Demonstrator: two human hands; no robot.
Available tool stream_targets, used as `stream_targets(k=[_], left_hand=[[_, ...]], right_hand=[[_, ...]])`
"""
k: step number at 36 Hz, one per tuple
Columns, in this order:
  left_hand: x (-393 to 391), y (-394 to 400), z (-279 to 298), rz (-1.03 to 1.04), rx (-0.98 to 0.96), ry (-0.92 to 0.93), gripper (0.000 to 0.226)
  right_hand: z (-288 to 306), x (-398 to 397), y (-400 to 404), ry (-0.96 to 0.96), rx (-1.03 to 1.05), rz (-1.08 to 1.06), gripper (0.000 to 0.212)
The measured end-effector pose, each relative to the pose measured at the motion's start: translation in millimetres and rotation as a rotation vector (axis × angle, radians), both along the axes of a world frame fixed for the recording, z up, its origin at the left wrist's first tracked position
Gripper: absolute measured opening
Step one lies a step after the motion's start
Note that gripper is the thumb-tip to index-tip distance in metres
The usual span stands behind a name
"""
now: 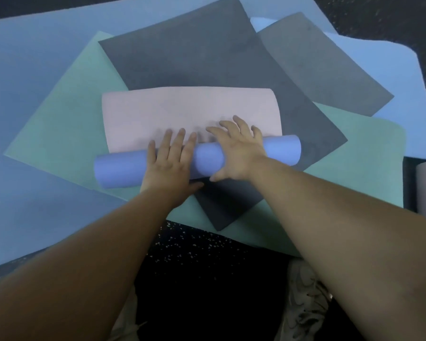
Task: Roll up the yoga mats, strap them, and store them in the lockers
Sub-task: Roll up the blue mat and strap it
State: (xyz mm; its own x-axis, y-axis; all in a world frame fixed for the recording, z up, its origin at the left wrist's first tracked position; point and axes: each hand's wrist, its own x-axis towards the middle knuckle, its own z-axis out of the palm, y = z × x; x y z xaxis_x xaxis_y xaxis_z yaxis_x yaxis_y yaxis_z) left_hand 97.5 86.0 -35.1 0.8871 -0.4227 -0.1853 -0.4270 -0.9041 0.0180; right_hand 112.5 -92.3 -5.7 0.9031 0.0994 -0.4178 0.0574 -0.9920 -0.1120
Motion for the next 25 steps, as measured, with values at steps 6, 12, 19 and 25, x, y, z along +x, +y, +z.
stream_targets(k=[6,12,19,25], left_hand=[[23,-2,3,0.008,0.019,0.081,0.119],[43,-5,2,0.057,-0.021,0.154,0.124],[51,-7,8,0.068,-0.034,0.177,0.11],[29,6,-4,-0.084,-0.118,-0.21,0.088]], right_hand=[[2,14,-6,-0.031,0.099,0.039,0.11],[-2,8,-4,-0.177,0.008,0.11,0.099],[-27,-11,14,-0.281,-0.186,-0.034,0.082],[-10,-17,11,-0.281,-0.178,0.015,0.075]])
